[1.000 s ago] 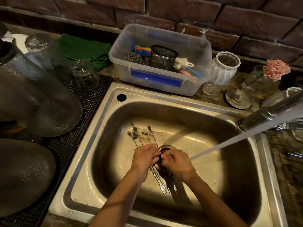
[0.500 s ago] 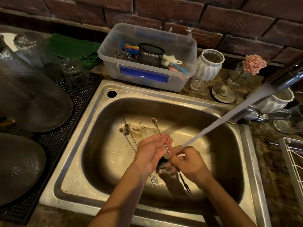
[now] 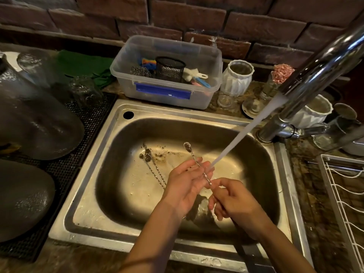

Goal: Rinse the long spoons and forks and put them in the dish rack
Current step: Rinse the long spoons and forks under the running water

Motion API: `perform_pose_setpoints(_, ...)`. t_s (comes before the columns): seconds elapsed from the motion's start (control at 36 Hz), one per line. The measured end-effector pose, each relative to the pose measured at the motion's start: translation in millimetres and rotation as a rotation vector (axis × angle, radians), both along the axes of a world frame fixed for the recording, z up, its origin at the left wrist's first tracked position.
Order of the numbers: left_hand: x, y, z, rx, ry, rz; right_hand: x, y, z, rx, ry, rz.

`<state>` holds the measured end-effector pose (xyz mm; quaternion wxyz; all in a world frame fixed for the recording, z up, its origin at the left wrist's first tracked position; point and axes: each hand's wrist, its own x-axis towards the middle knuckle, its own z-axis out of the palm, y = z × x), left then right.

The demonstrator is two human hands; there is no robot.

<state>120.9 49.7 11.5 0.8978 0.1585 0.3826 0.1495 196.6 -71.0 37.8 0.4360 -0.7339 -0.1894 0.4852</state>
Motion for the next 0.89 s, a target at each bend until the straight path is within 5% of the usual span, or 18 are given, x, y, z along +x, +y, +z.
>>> perform_pose_setpoints(0.5,3,-19,13,0.013,0.004,0.035,-13,-41,18,0.028,-0.006,-0.079)
perform_pose_setpoints(0.89,8,-22,11,0.217,0.202,0.007,-21,-68,29,-0.040,0.155,-0.063)
